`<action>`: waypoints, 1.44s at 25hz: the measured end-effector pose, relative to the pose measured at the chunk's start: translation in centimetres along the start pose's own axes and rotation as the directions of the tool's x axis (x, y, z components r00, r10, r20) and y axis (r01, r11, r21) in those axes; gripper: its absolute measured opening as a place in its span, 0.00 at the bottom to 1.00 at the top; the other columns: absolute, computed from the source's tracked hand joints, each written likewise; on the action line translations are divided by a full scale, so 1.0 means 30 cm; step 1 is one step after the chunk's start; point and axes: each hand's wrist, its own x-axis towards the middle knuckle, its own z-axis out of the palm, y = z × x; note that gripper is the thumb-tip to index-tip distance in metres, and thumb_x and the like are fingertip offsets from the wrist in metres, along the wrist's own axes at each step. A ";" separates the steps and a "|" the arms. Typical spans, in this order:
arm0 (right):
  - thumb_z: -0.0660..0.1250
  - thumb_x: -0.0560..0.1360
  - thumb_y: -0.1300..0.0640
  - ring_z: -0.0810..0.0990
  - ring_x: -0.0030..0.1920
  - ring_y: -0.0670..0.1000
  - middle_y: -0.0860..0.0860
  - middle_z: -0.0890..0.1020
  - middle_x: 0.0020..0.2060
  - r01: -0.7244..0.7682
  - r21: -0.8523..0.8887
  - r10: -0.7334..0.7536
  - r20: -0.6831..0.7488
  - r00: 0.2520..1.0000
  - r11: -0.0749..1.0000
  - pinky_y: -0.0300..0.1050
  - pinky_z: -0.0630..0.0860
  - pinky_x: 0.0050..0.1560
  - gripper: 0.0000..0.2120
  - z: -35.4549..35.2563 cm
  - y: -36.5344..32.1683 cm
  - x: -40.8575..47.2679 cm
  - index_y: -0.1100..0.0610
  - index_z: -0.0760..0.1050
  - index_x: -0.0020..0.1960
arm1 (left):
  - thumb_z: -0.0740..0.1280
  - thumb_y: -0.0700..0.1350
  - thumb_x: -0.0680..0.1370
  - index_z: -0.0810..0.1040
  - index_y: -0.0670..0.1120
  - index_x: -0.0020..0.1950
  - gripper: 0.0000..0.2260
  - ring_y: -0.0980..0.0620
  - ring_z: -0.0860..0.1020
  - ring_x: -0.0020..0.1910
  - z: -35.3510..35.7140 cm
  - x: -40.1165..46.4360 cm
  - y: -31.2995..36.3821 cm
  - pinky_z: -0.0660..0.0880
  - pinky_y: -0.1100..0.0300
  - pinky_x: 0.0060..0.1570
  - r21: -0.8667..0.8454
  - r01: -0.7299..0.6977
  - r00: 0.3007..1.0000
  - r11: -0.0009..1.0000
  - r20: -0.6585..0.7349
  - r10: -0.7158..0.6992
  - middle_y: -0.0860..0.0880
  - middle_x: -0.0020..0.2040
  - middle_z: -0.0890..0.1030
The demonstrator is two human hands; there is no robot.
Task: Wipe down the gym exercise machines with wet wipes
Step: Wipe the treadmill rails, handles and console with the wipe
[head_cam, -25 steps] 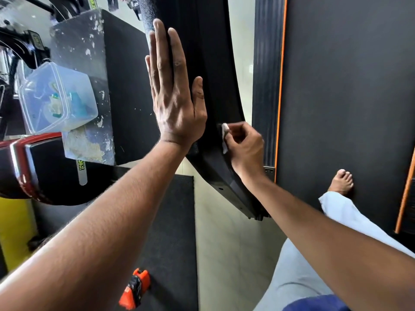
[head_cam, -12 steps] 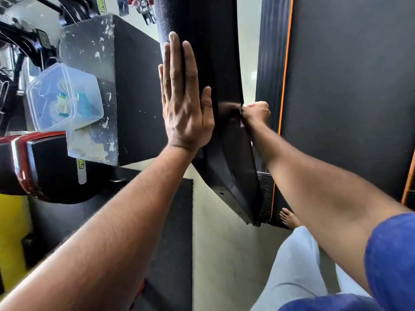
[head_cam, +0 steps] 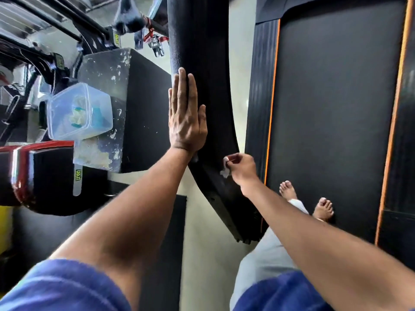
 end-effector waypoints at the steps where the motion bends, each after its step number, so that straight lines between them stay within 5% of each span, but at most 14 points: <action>1: 0.72 0.76 0.64 0.84 0.39 0.49 0.48 0.83 0.37 0.040 0.036 -0.040 -0.012 0.999 0.999 0.45 0.83 0.43 0.11 -0.053 -0.067 0.018 0.51 0.80 0.40 | 0.61 0.40 0.82 0.54 0.37 0.83 0.31 0.38 0.51 0.84 0.002 0.004 0.002 0.48 0.43 0.82 0.001 -0.001 1.000 1.000 0.007 0.001 0.36 0.84 0.53; 5: 0.70 0.76 0.69 0.83 0.33 0.53 0.51 0.83 0.33 0.304 0.071 -0.302 -0.046 0.952 0.950 0.56 0.84 0.45 0.09 -0.340 -0.441 -0.040 0.56 0.80 0.43 | 0.59 0.44 0.83 0.49 0.42 0.85 0.32 0.42 0.47 0.85 -0.010 0.009 0.006 0.48 0.42 0.82 0.004 0.024 0.998 1.000 0.059 -0.024 0.41 0.85 0.48; 7: 0.68 0.78 0.69 0.83 0.32 0.58 0.57 0.83 0.34 0.397 0.038 -0.397 -0.008 0.918 0.917 0.53 0.84 0.42 0.05 -0.496 -0.560 -0.126 0.61 0.80 0.47 | 0.60 0.45 0.84 0.48 0.44 0.86 0.33 0.43 0.46 0.85 -0.015 0.013 0.009 0.47 0.43 0.82 -0.006 0.030 0.996 1.000 0.084 -0.029 0.43 0.86 0.46; 10: 0.63 0.78 0.72 0.80 0.31 0.59 0.64 0.81 0.35 0.497 -0.008 -0.497 0.020 0.868 0.868 0.49 0.81 0.39 0.06 -0.674 -0.629 -0.262 0.67 0.78 0.51 | 0.64 0.43 0.83 0.50 0.45 0.85 0.34 0.43 0.47 0.84 -0.018 0.012 0.036 0.48 0.41 0.82 -0.003 0.095 0.994 0.995 0.051 -0.095 0.45 0.86 0.47; 13: 0.63 0.79 0.72 0.83 0.34 0.55 0.58 0.84 0.35 0.515 -0.017 -0.515 -0.066 0.854 0.857 0.49 0.82 0.39 0.09 -0.842 -0.594 -0.367 0.62 0.79 0.50 | 0.70 0.40 0.77 0.57 0.46 0.84 0.38 0.45 0.49 0.84 -0.018 0.037 0.139 0.43 0.41 0.82 -0.043 0.173 0.984 0.984 0.040 -0.172 0.46 0.86 0.50; 16: 0.62 0.79 0.73 0.81 0.33 0.59 0.61 0.82 0.35 0.511 0.066 -0.489 -0.206 0.848 0.857 0.54 0.83 0.41 0.09 -1.014 -0.506 -0.465 0.64 0.79 0.49 | 0.72 0.40 0.74 0.61 0.48 0.83 0.39 0.47 0.55 0.84 0.043 0.094 0.366 0.45 0.39 0.81 -0.146 -0.105 0.988 0.984 0.094 0.120 0.44 0.84 0.57; 19: 0.60 0.79 0.73 0.79 0.33 0.59 0.63 0.79 0.35 0.512 0.156 -0.437 -0.353 0.828 0.845 0.50 0.81 0.40 0.07 -1.149 -0.430 -0.536 0.69 0.78 0.49 | 0.68 0.47 0.75 0.60 0.50 0.83 0.37 0.48 0.58 0.83 0.111 0.170 0.674 0.47 0.38 0.81 -0.305 -0.310 0.914 0.901 0.166 0.371 0.46 0.84 0.58; 24: 0.65 0.76 0.65 0.77 0.33 0.56 0.61 0.77 0.35 0.573 0.337 -0.325 -0.567 0.757 0.747 0.49 0.80 0.42 0.05 -1.360 -0.315 -0.591 0.64 0.77 0.41 | 0.67 0.50 0.78 0.57 0.51 0.84 0.36 0.51 0.52 0.84 0.187 0.303 1.177 0.36 0.48 0.81 -0.429 -0.638 0.588 0.640 0.265 0.764 0.48 0.84 0.57; 27: 0.65 0.76 0.66 0.76 0.35 0.55 0.62 0.75 0.35 0.620 0.374 -0.317 -0.615 0.723 0.689 0.49 0.78 0.44 0.10 -1.425 -0.259 -0.591 0.65 0.72 0.36 | 0.68 0.51 0.76 0.61 0.48 0.83 0.36 0.48 0.58 0.83 0.227 0.357 1.378 0.48 0.38 0.81 -0.454 -0.782 0.355 0.428 0.241 0.903 0.45 0.82 0.64; 29: 0.62 0.79 0.66 0.76 0.36 0.55 0.63 0.75 0.35 0.648 0.397 -0.253 -0.691 0.677 0.650 0.46 0.78 0.45 0.13 -1.465 -0.227 -0.572 0.69 0.69 0.37 | 0.68 0.51 0.75 0.63 0.44 0.82 0.36 0.45 0.61 0.81 0.265 0.403 1.501 0.54 0.33 0.79 -0.421 -0.864 0.181 0.275 0.250 0.951 0.43 0.81 0.66; 33: 0.62 0.83 0.62 0.76 0.36 0.57 0.65 0.74 0.33 0.732 0.435 -0.165 -0.792 0.588 0.524 0.43 0.79 0.42 0.20 -1.505 -0.214 -0.510 0.71 0.69 0.35 | 0.69 0.50 0.77 0.60 0.49 0.83 0.36 0.48 0.54 0.84 0.277 0.490 1.744 0.38 0.43 0.81 -0.446 -0.893 -0.088 0.054 0.291 0.953 0.46 0.84 0.59; 36: 0.64 0.78 0.61 0.77 0.34 0.60 0.68 0.75 0.30 0.779 0.414 -0.099 -0.852 0.514 0.471 0.46 0.79 0.42 0.19 -1.512 -0.234 -0.478 0.70 0.71 0.32 | 0.71 0.48 0.77 0.60 0.50 0.83 0.37 0.47 0.54 0.84 0.285 0.517 1.908 0.37 0.46 0.80 -0.456 -0.880 -0.279 -0.135 0.265 0.923 0.46 0.84 0.59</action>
